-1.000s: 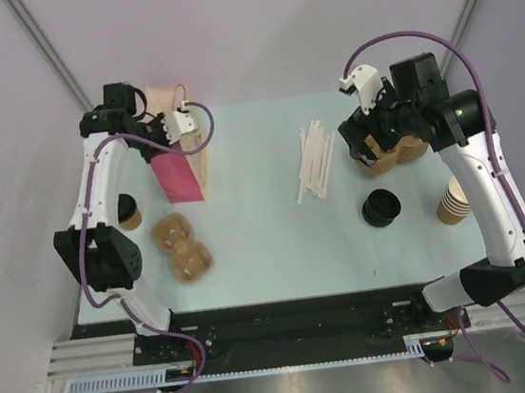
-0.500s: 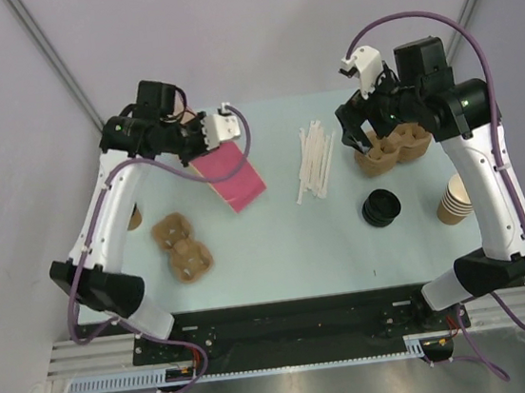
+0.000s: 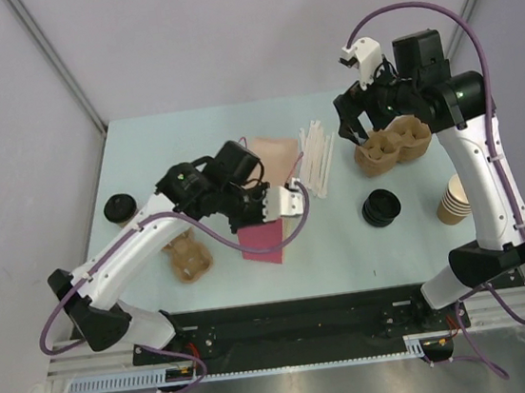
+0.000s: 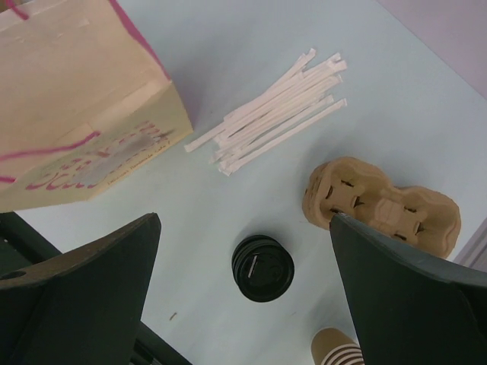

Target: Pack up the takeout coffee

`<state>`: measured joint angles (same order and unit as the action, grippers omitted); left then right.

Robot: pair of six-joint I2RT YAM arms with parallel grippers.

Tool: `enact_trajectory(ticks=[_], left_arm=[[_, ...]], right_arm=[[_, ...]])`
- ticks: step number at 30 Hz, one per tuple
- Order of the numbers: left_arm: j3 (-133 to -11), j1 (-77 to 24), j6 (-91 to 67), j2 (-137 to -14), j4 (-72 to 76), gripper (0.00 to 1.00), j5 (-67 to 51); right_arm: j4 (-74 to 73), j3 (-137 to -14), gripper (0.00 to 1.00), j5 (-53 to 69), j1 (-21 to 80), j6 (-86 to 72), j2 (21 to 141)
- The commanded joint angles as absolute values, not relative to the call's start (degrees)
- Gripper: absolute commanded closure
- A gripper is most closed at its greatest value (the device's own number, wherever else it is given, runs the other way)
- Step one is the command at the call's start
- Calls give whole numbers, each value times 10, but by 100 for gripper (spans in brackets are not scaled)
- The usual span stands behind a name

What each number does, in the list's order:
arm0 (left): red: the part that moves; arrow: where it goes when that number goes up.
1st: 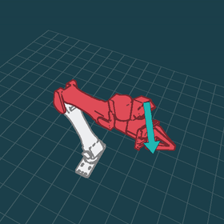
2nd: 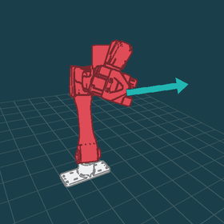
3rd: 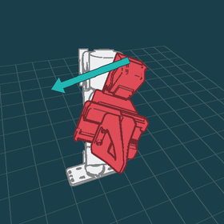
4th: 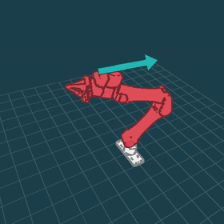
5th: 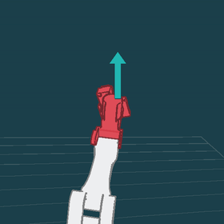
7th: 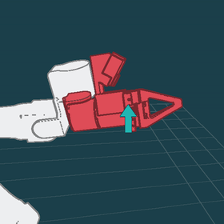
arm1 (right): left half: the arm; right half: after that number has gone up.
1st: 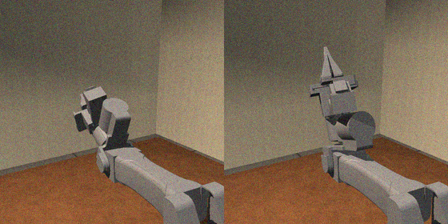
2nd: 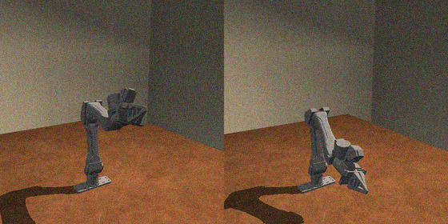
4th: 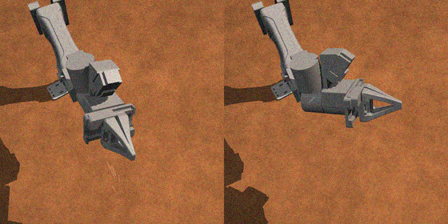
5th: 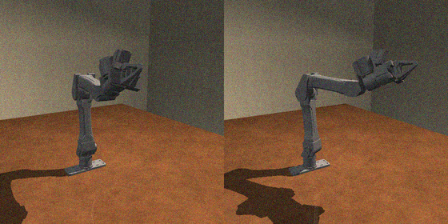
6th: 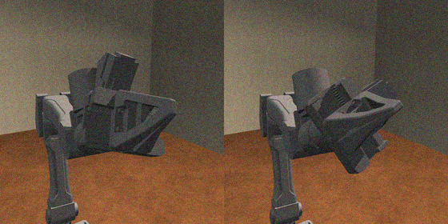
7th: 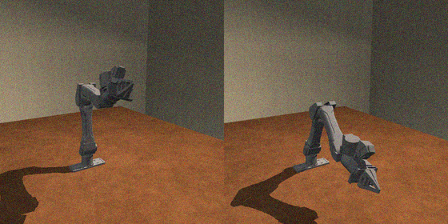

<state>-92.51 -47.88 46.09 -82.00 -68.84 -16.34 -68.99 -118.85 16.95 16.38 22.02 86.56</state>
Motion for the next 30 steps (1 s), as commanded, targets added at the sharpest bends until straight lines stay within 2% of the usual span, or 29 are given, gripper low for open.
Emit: enact_trajectory(ticks=[1,6,9,12,13,16,18,19,24,26,30], left_arm=[[-903,-526,374,-808,-674,92,-130],[-918,-533,332,-810,-685,92,-142],[-943,-533,325,-808,-693,86,-146],[-978,-533,313,-808,-707,69,-153],[-989,-533,313,-809,-717,59,-157],[-1019,-533,315,-808,-734,45,-148],[-1055,-533,312,-802,-741,41,-150],[-1069,-533,306,-798,-744,35,-155],[-1164,-524,288,-757,-726,20,-149],[-1177,-509,258,-737,-690,17,-149],[-1162,-390,194,-683,-605,13,-181]], right_arm=[[-681,-1215,0,192,163,211,872],[-678,-1223,0,193,183,221,882],[-677,-1236,0,188,197,227,895],[-674,-1246,1,188,214,230,910],[-672,-1252,2,187,219,231,914],[-667,-1282,3,180,235,236,939],[-665,-1306,4,182,241,238,955],[-664,-1336,5,184,241,236,973],[-642,-1406,5,213,244,230,1021],[-625,-1411,5,214,251,231,1034],[-589,-1414,9,229,267,236,1060]])
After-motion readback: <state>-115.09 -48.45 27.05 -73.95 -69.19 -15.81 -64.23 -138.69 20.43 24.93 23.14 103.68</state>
